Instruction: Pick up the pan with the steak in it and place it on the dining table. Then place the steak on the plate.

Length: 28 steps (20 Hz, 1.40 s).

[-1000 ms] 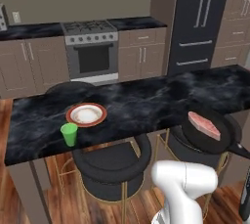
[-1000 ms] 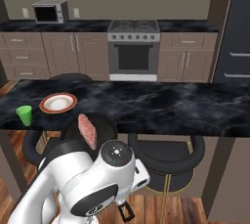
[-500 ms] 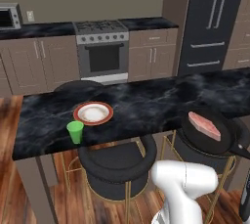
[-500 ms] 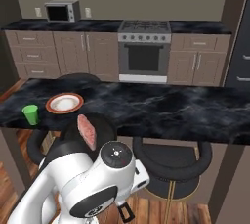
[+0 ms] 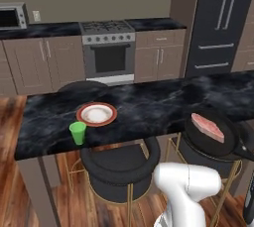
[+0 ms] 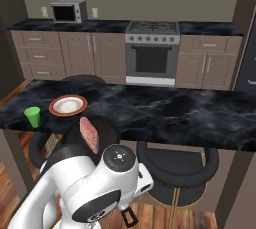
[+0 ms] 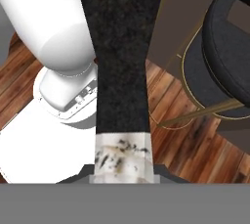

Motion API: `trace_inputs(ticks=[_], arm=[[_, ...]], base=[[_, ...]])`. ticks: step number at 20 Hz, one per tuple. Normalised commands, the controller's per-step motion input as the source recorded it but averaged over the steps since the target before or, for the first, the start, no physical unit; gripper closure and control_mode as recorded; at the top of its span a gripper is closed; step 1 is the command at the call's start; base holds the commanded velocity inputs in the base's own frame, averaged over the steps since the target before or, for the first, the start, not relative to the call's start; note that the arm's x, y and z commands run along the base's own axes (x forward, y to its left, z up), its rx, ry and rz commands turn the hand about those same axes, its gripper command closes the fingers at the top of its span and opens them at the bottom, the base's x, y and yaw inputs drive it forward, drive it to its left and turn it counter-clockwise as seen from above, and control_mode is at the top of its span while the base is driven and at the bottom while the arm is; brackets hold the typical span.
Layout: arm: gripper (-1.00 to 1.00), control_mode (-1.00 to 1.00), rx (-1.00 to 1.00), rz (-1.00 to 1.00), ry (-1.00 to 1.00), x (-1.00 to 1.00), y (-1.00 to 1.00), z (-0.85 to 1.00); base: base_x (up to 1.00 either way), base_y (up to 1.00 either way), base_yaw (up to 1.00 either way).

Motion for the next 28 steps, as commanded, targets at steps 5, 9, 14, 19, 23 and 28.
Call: trace_inputs(ticks=[5, 9, 14, 19, 23, 28], arm=[[1.0, 1.0, 0.0, 0.0, 0.0, 0.0, 0.0, 0.0], [1.0, 1.0, 0.0, 0.0, 0.0, 0.0, 0.0, 0.0], [1.0, 1.0, 0.0, 0.0, 0.0, 0.0, 0.0, 0.0], [1.0, 1.0, 0.0, 0.0, 0.0, 0.0, 0.0, 0.0], [1.0, 1.0, 0.0, 0.0, 0.0, 0.0, 0.0, 0.0], [1.0, 1.0, 0.0, 0.0, 0.0, 0.0, 0.0, 0.0]], base=[[0.73, -0.03, 0.09], [0.01, -0.27, 0.0], [0.03, -0.96, 0.0], [0.03, -0.23, 0.0], [0.61, 0.0, 0.0], [0.77, 0.08, 0.0]])
